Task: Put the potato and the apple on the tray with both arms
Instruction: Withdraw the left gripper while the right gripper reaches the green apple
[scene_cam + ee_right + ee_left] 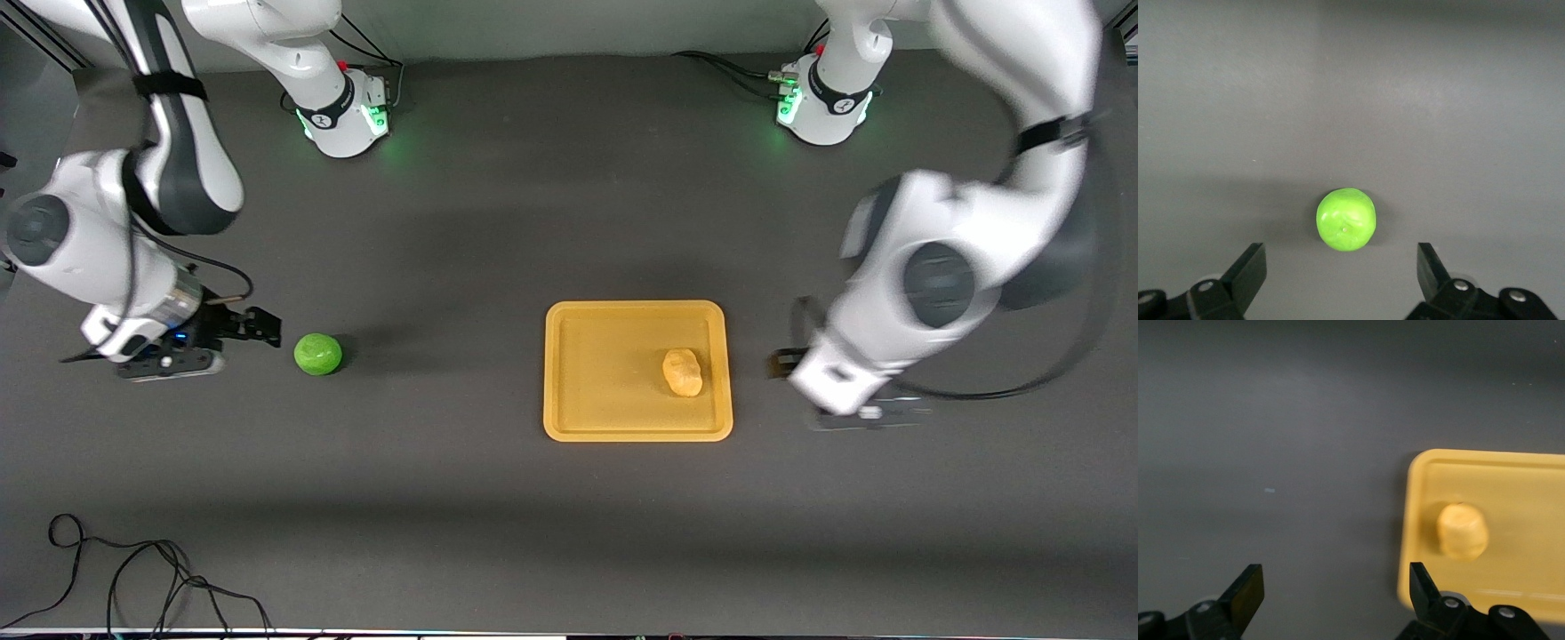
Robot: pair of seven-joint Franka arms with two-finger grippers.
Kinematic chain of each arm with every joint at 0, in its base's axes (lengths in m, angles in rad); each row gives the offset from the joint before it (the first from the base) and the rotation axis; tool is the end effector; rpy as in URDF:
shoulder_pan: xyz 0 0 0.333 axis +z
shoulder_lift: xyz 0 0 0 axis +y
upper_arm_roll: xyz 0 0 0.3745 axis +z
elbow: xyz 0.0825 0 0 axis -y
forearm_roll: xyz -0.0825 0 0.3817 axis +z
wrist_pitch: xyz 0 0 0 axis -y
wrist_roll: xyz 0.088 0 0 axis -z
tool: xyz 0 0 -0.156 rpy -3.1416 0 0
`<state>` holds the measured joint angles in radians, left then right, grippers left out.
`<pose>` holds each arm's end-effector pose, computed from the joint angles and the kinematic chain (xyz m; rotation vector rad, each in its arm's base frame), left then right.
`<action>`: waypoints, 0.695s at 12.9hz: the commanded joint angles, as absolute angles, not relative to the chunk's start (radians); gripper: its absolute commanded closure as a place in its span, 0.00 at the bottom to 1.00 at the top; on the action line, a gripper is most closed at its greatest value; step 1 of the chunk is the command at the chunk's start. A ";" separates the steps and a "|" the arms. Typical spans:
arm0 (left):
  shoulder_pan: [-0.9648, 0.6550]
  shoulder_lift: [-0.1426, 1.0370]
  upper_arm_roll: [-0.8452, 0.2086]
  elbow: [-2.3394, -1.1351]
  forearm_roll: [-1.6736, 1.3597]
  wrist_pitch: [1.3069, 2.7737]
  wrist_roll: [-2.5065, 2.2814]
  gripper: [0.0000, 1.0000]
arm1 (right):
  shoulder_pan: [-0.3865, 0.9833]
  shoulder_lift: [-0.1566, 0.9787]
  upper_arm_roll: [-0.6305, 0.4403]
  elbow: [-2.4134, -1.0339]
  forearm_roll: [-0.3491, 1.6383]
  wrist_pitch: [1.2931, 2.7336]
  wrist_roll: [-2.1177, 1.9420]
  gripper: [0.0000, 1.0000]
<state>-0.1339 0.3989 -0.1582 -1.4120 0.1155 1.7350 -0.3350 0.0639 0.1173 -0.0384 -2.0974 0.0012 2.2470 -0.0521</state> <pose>0.6675 -0.1660 0.4759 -3.0693 -0.0461 0.0791 0.5733 0.0151 0.3791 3.1349 0.1211 0.0507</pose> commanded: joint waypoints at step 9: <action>0.164 0.250 -0.161 -1.322 0.067 1.434 0.153 0.06 | 0.086 0.285 -0.041 -2.214 0.026 2.531 -0.060 0.00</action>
<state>0.1534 0.2785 -0.1569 -1.3236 0.0792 1.4607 0.1065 0.0668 0.2805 -0.0381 -2.2088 0.0048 2.5137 -0.0520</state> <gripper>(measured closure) 0.057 0.000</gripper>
